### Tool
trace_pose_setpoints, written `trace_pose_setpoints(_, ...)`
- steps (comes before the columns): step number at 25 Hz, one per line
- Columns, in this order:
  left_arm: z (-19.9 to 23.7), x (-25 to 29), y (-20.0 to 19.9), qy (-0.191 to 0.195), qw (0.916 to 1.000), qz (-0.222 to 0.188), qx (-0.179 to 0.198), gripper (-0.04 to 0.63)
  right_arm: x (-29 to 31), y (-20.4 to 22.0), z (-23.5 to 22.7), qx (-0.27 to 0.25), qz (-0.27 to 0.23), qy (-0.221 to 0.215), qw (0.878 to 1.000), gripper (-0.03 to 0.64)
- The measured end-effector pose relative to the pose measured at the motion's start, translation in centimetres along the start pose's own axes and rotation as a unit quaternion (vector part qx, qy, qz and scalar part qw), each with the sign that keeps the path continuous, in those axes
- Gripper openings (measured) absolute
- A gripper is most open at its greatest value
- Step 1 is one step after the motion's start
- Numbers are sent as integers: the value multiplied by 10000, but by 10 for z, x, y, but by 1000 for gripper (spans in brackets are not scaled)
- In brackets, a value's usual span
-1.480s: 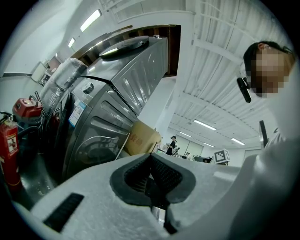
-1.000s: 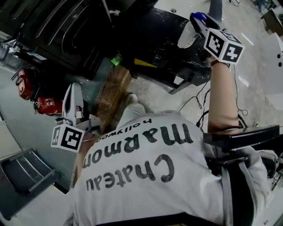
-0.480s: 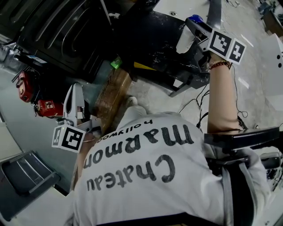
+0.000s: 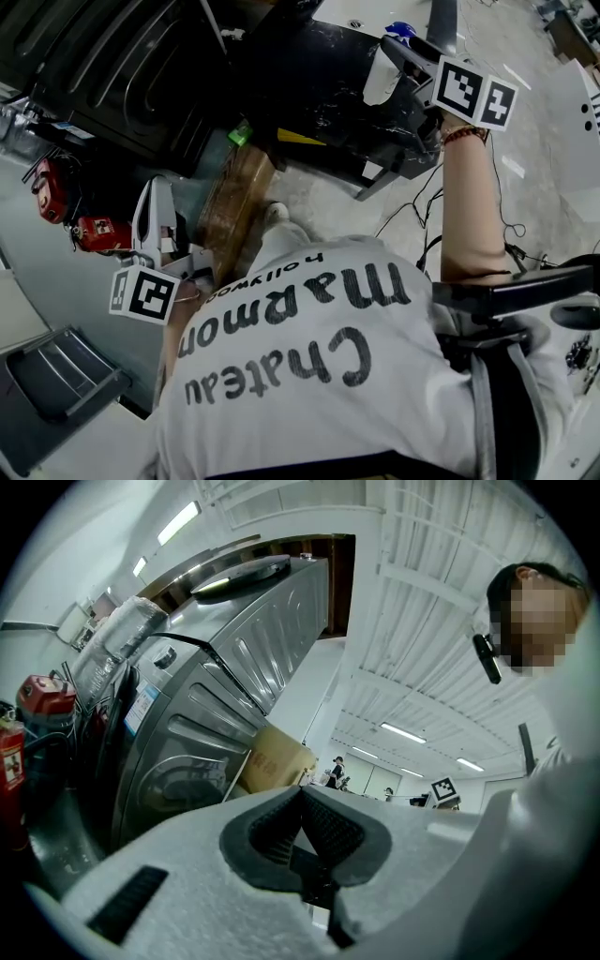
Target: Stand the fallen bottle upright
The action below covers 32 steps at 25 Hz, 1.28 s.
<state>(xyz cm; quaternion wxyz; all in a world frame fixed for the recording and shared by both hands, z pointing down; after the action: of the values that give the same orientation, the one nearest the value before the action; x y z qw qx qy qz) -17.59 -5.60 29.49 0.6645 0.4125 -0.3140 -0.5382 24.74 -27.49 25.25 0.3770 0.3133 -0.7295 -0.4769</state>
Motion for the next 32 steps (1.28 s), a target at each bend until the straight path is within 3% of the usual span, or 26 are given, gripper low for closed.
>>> trace_pose_setpoints(5, 1, -6, 11, -35, 9999, 52, -129, 15, -13, -7, 8, -435, -500, 235, 9975, 230)
trace_pose_setpoints(6, -3, -11, 14, -17, 9999, 67, -141, 15, -22, -5, 9, -469, -583, 280, 9968, 213)
trace_pose_setpoints(8, -14, -20, 18, 72, 9999, 65, -126, 15, -44, 0, 8, -429, -742, 360, 9957, 114)
trace_pose_setpoints(14, -31, -23, 12, 432, 9990, 78, -57, 15, -78, 11, 9, 384, -1283, 445, 9900, 51)
trace_pose_setpoints(19, -38, -14, 0, 889, 9958, 220, 43, 15, -103, 18, 21, 970, -1814, 240, 9783, 14)
trace_pose_setpoints(22, -43, 6, -12, 1353, 9902, 259, -207, 15, -115, 21, 31, 1025, -1761, 324, 9785, 12)
trace_pose_setpoints(29, -55, 49, -17, 2014, 9763, 776, -159, 15, -144, 49, 52, 659, -1219, 1082, 9844, 14)
trace_pose_setpoints(32, -60, 59, -14, 2263, 9696, 925, 92, 15, -159, 58, 58, 543, -1165, 1390, 9819, 14)
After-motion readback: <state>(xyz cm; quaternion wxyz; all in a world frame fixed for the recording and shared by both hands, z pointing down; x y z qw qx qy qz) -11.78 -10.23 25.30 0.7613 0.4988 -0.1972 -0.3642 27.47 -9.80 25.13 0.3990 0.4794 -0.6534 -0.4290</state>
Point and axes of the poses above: the fingertips, and each gripper's own axes: x forward along the fingers, z to its left, y out of its underside, the point moved 8 cm from there along -x, backward along the fingers
